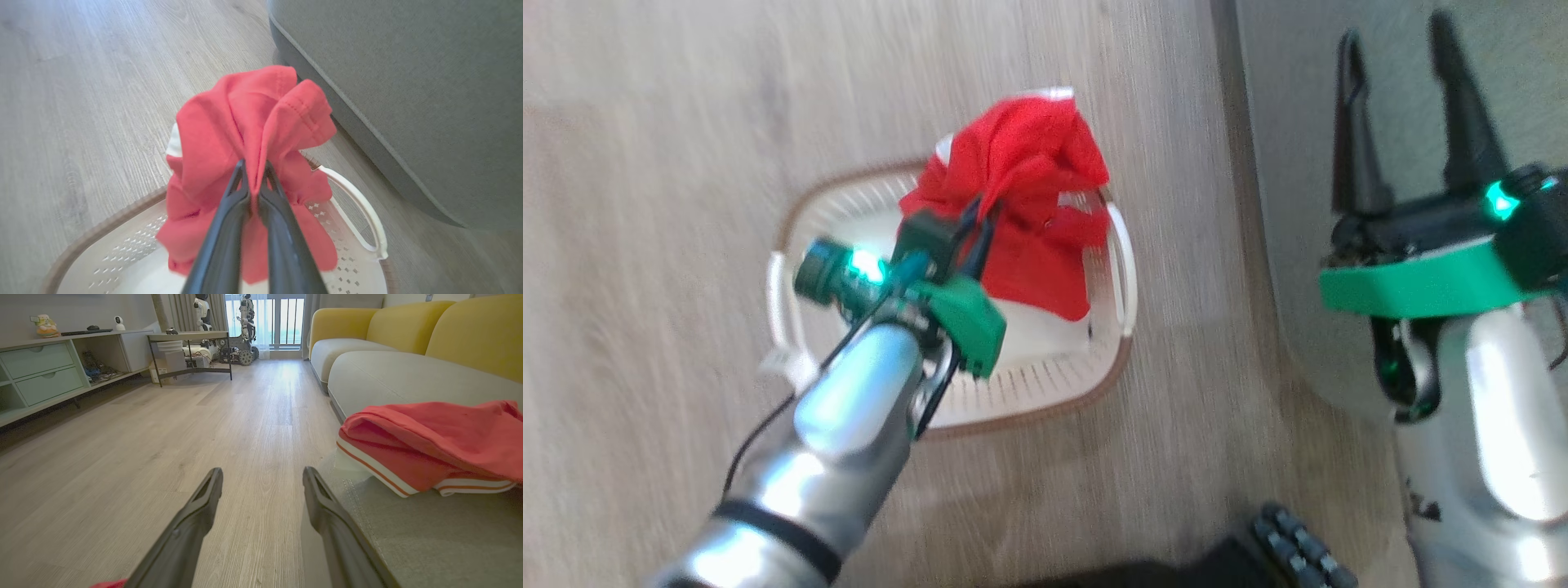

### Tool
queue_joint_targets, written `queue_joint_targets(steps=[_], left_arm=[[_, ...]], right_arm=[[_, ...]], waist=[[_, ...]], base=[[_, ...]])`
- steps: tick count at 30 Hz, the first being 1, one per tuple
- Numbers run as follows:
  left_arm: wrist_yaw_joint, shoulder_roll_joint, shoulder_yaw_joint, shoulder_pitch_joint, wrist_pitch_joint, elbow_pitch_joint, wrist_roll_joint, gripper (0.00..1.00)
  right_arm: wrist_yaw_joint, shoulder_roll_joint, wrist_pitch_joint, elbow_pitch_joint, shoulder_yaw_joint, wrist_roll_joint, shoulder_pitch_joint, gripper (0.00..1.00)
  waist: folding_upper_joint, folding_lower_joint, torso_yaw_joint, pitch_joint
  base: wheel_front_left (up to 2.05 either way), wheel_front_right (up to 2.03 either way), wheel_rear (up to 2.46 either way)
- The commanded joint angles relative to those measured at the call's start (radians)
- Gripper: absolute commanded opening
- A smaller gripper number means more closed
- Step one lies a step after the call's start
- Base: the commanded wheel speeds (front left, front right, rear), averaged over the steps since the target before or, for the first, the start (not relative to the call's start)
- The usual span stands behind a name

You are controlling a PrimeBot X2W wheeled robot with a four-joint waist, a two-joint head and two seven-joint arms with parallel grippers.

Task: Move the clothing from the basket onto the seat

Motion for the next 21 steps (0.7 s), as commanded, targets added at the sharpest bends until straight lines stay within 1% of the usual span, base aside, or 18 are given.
queue_joint_targets(steps=[1,9,17,21], left_arm=[[-0.005,0.023,0.043,0.056,-0.012,-0.057,-0.007,0.00],[-0.029,0.045,0.116,0.176,-0.012,-0.205,-0.008,0.00],[-0.046,0.060,0.139,0.224,-0.011,-0.241,-0.025,0.00],[-0.051,0.070,0.144,0.202,0.009,-0.265,-0.034,0.00]], right_arm=[[0.000,0.003,-0.006,-0.005,0.021,-0.009,0.038,1.00],[0.000,0.003,-0.006,0.119,0.034,-0.012,0.128,1.00],[0.000,0.003,-0.006,0.222,0.072,-0.001,0.246,1.00],[0.000,0.003,-0.006,0.244,0.087,0.002,0.276,1.00]], waist=[[-0.0001,0.0000,0.044,-0.151],[-0.0001,0.0000,0.072,-0.400],[-0.0001,0.0000,0.074,-0.642],[-0.0001,0.0000,0.070,-0.696]], base=[[0.00,0.00,0.00],[0.00,0.00,0.00],[0.00,0.00,0.00],[0.00,0.00,0.00]])
